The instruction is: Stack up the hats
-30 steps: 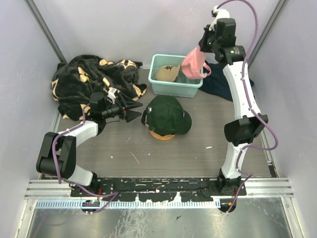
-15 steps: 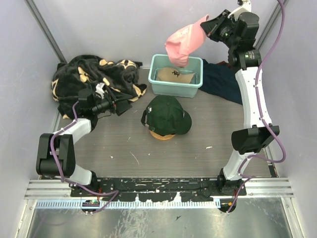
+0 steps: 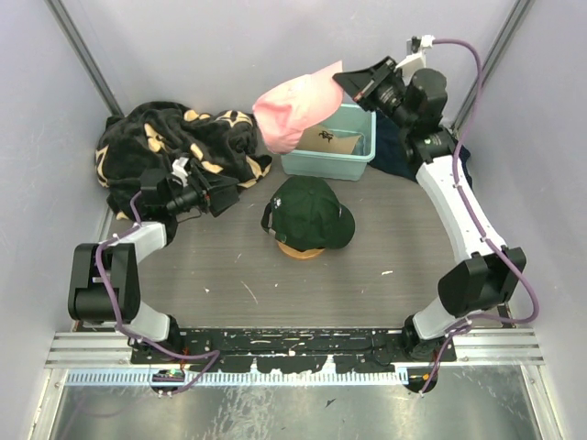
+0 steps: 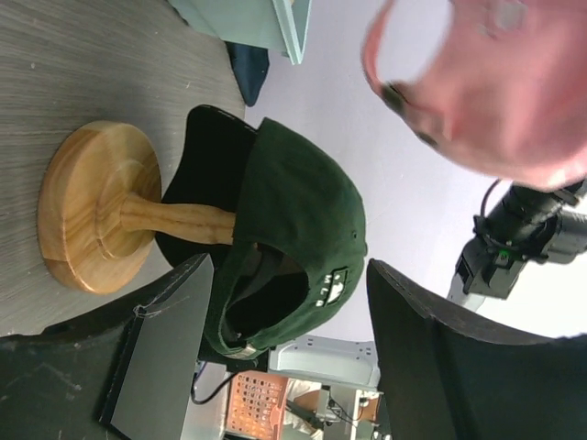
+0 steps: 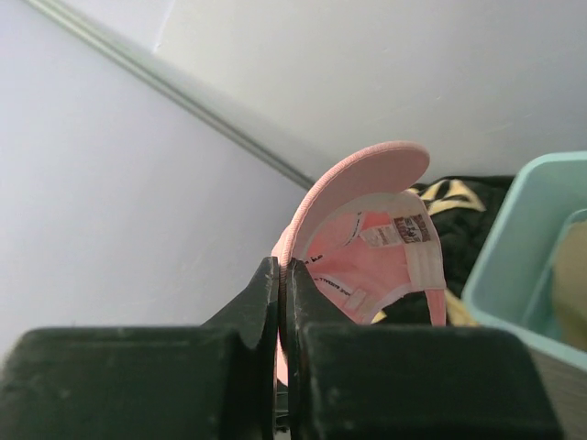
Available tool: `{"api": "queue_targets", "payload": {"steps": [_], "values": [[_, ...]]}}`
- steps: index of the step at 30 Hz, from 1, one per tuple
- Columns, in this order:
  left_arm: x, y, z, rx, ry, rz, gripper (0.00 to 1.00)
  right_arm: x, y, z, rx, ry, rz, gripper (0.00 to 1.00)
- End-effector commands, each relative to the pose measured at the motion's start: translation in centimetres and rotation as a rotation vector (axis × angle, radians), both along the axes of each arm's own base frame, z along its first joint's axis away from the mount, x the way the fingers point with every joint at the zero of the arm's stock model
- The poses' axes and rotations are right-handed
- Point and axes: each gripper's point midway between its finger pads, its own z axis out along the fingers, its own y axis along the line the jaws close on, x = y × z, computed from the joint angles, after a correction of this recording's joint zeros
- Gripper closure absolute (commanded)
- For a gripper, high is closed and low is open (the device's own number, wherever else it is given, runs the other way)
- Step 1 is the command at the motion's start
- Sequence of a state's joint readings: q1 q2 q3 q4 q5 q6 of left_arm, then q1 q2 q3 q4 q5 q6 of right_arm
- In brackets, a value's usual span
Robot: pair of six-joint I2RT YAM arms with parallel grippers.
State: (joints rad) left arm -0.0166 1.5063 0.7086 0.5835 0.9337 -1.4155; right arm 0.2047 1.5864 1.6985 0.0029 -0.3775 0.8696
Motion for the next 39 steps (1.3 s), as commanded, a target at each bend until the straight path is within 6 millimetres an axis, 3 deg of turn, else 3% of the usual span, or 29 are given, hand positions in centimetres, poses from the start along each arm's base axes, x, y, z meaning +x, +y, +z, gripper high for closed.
{"api": "queue_targets", "payload": {"steps": [1, 9, 17, 23, 33, 39], "values": [[-0.4, 0.0, -1.6, -0.001, 0.001, -0.023, 0.25, -5.6, 1.5, 8.2, 0.202, -0.23, 0.064, 0.99], [-0.2, 0.4, -3.1, -0.05, 0.021, -0.015, 0.25, -9.0, 3.3, 6.6, 0.281, -0.157, 0.118, 0.99], [-1.1, 0.2, -3.3, -0.055, 0.016, -0.042, 0.25, -12.1, 2.0, 5.6, 0.324, -0.117, 0.108, 0.99], [-2.0, -0.7, -3.3, -0.066, 0.015, -0.078, 0.24, -13.1, 1.4, 3.6, 0.368, -0.065, 0.098, 0.99], [-4.3, -4.6, -3.4, 0.012, -0.004, -0.19, 0.24, -14.5, 0.6, 2.2, 0.404, -0.039, 0.086, 0.99], [-4.4, -5.2, -4.1, 0.064, -0.006, -0.202, 0.24, -14.5, 0.4, 2.0, 0.408, -0.038, 0.077, 0.99]]}}
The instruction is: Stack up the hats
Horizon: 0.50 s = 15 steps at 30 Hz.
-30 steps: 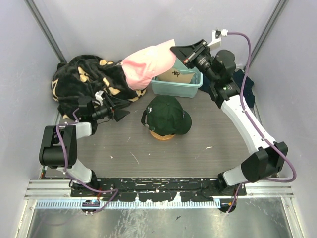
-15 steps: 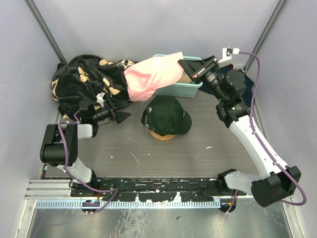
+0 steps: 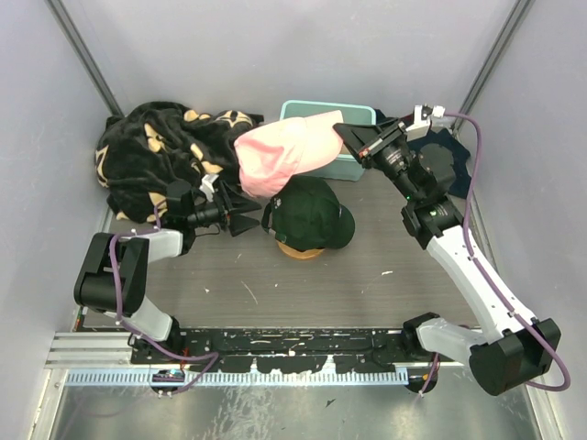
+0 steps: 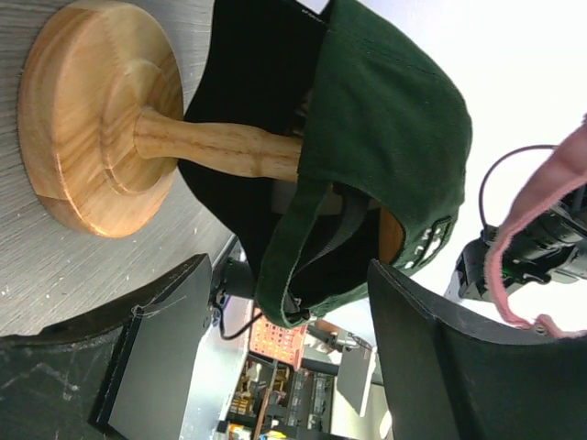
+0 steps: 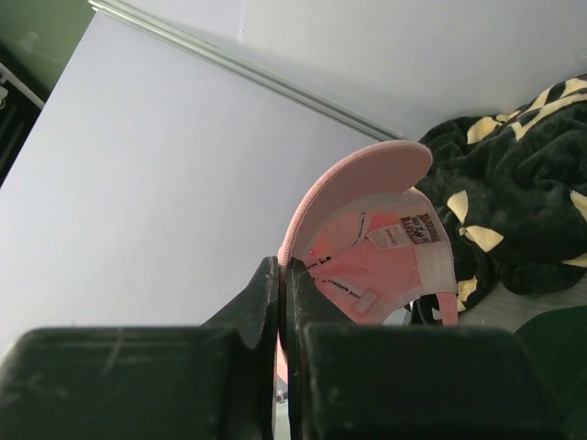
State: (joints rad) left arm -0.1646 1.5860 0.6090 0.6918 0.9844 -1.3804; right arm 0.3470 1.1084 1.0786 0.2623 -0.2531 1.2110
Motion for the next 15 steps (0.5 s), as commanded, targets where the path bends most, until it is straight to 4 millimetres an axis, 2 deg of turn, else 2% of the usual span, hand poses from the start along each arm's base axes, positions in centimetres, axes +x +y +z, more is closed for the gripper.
{"api": "queue_targets", "payload": {"steps": [1, 9, 15], "values": [[0.2, -0.2, 0.2, 0.059, -0.055, -0.003, 0.25, -1.7, -1.1, 4.2, 0.084, -0.117, -0.022, 0.99], [0.3, -1.8, 0.2, 0.105, -0.08, -0.035, 0.3, -1.7, -1.4, 3.2, 0.084, -0.097, -0.024, 0.99], [-0.1, -2.0, 0.3, 0.133, -0.089, -0.047, 0.39, -1.4, -1.9, 2.3, 0.085, -0.075, -0.026, 0.99]]}}
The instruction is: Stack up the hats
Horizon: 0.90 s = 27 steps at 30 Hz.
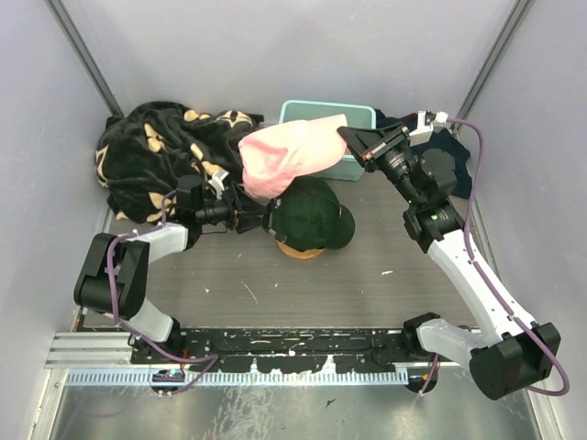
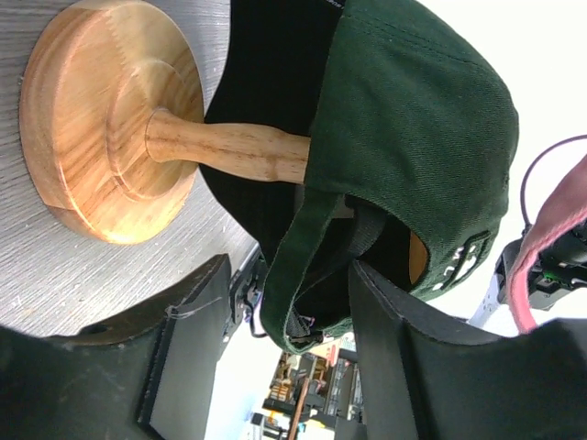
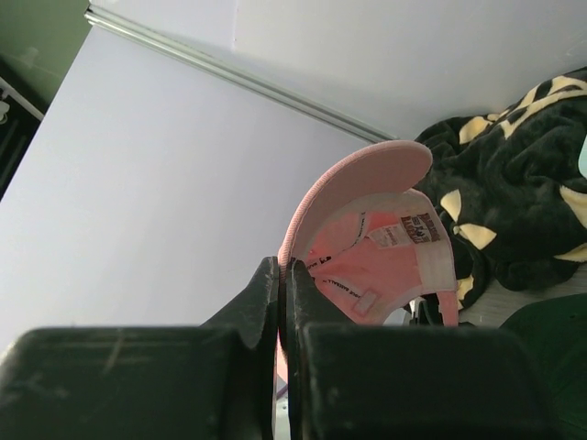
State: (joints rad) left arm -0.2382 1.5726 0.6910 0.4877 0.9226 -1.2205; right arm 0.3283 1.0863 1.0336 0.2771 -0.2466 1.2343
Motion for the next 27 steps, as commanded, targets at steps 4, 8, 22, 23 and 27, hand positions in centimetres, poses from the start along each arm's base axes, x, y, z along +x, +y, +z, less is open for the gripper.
{"api": "queue_targets", "payload": {"steps": [4, 8, 22, 23, 27], "values": [[-0.2, 0.1, 0.5, 0.057, -0.049, -0.002, 0.5, -1.3, -1.3, 2.5, 0.075, -0.082, -0.009, 0.99], [-0.3, -0.3, 0.1, 0.053, -0.04, -0.009, 0.51, -1.3, -1.2, 2.0, 0.078, -0.068, 0.005, 0.99], [-0.5, -0.9, -1.0, 0.054, -0.016, -0.002, 0.87, -1.7, -1.0, -0.8, 0.118, 0.003, 0.038, 0.99], [-0.5, -0.9, -1.1, 0.053, -0.012, -0.001, 0.88, -1.8, -0.9, -1.1, 0.124, 0.012, 0.044, 0.99], [-0.4, -0.9, -1.6, 0.045, 0.002, 0.005, 0.95, -2.5, -0.9, -2.7, 0.12, 0.055, 0.058, 0.99]]}}
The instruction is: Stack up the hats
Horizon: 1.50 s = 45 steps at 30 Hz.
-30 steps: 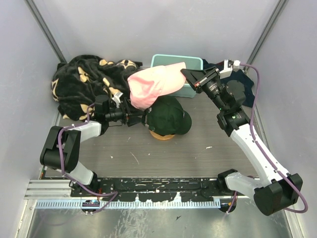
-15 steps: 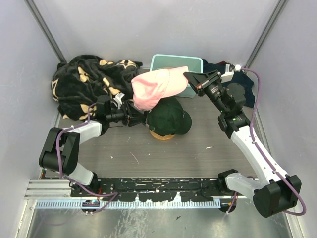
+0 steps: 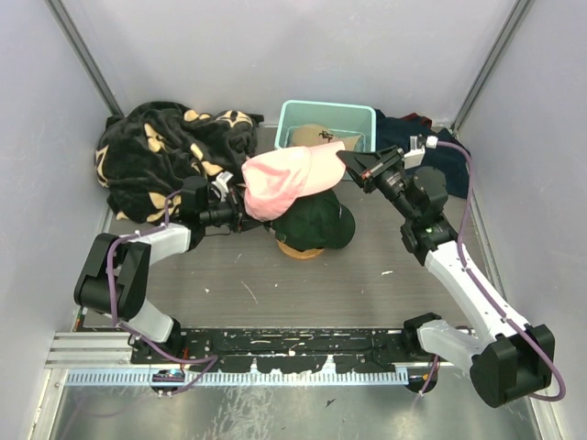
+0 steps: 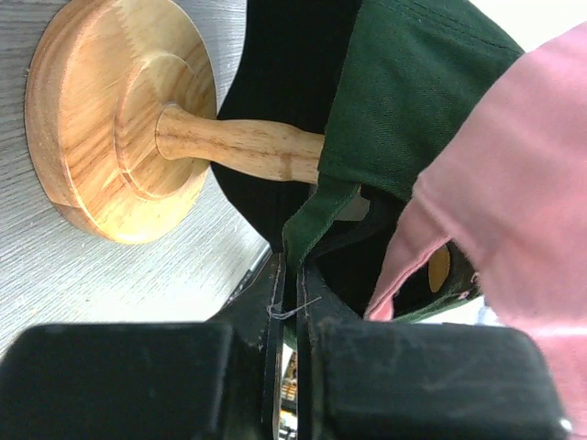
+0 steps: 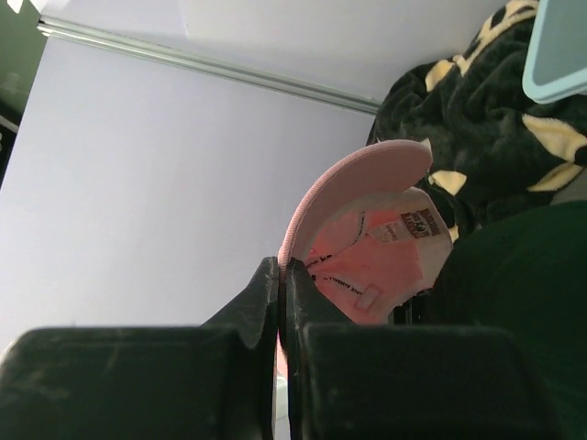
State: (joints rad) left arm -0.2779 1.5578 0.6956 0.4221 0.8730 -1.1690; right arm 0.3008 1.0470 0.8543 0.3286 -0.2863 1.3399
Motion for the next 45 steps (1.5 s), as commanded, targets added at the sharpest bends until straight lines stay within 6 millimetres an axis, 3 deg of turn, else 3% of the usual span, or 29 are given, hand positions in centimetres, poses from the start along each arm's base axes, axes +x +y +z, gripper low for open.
{"api": "queue_targets", "payload": {"steps": [1, 10, 16, 27, 45], "values": [[0.2, -0.1, -0.9, -0.006, 0.013, 0.016, 0.97, -2.3, -0.7, 2.4, 0.072, -0.067, 0.017, 0.99], [0.2, 0.0, -1.9, -0.002, 0.04, 0.022, 0.98, -3.0, -3.1, -3.2, 0.005, 0.08, -0.038, 0.99], [0.0, -0.1, -2.2, -0.018, 0.054, 0.024, 0.98, -2.4, -4.7, -6.9, -0.03, 0.128, -0.072, 0.99], [0.2, -0.1, -2.4, -0.025, 0.061, 0.029, 0.98, -2.0, -6.7, -10.9, -0.107, 0.202, -0.09, 0.99], [0.2, -0.3, -3.6, -0.029, 0.091, 0.027, 0.98, -4.5, -7.0, -19.5, -0.278, 0.343, -0.034, 0.99]]}}
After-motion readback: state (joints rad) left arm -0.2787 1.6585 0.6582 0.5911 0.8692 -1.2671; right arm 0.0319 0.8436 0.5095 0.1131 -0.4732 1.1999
